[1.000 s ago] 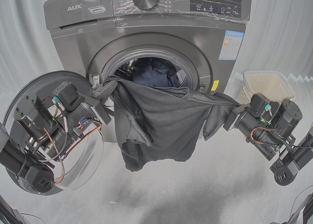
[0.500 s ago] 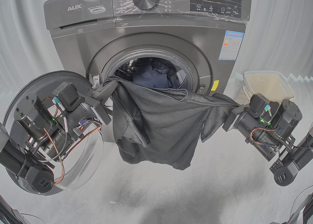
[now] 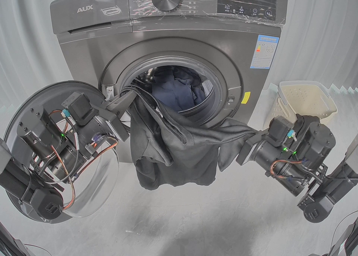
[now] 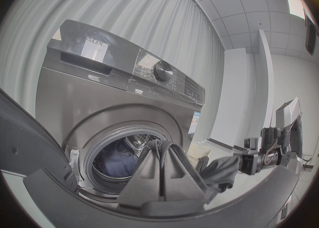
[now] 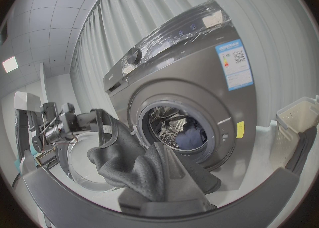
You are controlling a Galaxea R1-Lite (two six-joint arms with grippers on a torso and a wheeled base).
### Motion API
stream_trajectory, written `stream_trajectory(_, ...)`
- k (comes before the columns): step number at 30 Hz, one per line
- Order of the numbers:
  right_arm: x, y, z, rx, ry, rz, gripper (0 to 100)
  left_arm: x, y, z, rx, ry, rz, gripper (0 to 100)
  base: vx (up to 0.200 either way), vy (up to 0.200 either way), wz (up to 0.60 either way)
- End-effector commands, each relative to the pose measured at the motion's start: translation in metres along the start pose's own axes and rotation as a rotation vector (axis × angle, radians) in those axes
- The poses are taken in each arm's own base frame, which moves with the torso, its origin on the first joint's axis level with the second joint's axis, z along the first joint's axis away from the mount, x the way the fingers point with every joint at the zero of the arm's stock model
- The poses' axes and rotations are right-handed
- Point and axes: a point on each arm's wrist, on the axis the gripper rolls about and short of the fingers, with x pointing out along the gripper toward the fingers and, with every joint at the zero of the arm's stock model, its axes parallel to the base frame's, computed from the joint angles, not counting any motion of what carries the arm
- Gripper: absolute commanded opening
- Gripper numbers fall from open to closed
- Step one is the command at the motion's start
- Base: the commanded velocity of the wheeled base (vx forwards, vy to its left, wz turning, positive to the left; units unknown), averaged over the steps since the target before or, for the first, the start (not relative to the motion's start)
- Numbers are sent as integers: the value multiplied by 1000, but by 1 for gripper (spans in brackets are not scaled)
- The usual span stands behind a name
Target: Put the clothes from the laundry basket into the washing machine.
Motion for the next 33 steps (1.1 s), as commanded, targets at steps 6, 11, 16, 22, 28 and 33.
stream_trajectory(6,19,18,-82,2,231,53,0,8,-6,-1,-11,-13,-19,0,0,0,0)
stream_trajectory(11,23,32,-96,7,257,86,100,14,-12,-3,-17,-19,-40,0,0,0,0)
stream_trajectory(16,7,37,-121,1,372,107,100,17,-12,-2,-17,-25,-39,0,0,0,0)
stream_trajectory(22,-1,26,-137,2,445,66,100,17,-13,-1,-17,-31,-40,0,0,0,0)
stream_trajectory(28,-2,11,-140,8,458,6,100,17,-12,-1,-16,-32,-38,0,0,0,0)
stream_trajectory(33,-4,0,-142,10,474,-30,100,17,-13,0,-16,-34,-40,0,0,0,0)
